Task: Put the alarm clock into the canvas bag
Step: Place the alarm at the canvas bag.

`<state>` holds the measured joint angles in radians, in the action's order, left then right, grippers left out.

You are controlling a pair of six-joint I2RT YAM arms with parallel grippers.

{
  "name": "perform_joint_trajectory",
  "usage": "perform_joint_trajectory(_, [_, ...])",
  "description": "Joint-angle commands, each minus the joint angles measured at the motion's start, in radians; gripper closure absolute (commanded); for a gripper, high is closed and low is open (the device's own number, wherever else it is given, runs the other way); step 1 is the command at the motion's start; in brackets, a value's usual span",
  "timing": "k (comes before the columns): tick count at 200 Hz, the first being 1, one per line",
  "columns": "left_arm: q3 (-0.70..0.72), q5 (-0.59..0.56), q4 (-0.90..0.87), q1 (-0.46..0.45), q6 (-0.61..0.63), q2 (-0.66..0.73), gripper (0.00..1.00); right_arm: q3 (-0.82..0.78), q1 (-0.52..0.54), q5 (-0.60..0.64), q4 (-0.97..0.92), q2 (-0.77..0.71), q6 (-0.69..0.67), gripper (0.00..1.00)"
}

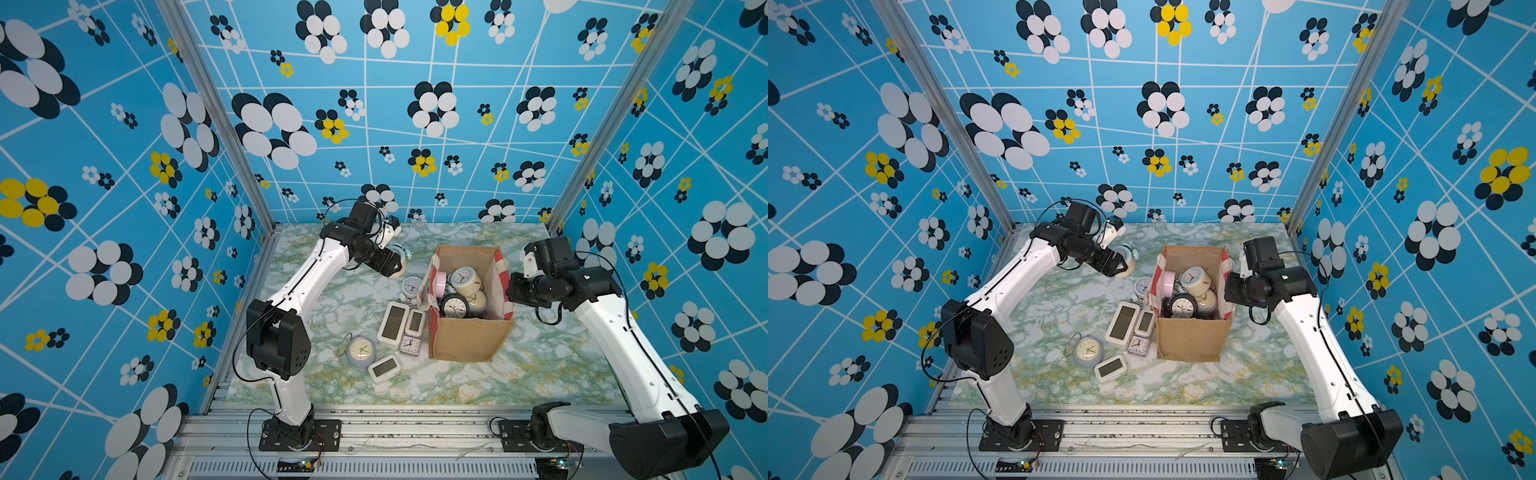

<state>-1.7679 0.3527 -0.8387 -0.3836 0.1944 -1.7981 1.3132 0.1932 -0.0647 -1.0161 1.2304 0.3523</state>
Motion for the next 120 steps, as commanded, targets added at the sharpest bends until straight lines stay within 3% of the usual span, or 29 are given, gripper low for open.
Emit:
perform_joint_trajectory(1, [-0.004, 0.102, 0.067, -0.001, -0.038, 0.080, 0.35, 0.004, 0.004, -0.033, -0.029, -0.012, 0.004, 0.84])
perform_joint_trajectory(30, [-0.028, 0.142, 0.082, -0.039, -0.050, 0.118, 0.35, -0.001, 0.005, -0.038, -0.019, -0.007, 0.007, 0.86])
perform_joint_trajectory(75, [-0.125, 0.147, 0.069, -0.151, -0.046, 0.099, 0.37, 0.009, 0.005, -0.016, -0.019, -0.005, 0.006, 1.00])
perform_joint_trajectory(120, [-0.268, 0.138, 0.032, -0.279, -0.030, 0.002, 0.38, 0.030, 0.005, 0.023, -0.037, -0.024, 0.002, 1.00])
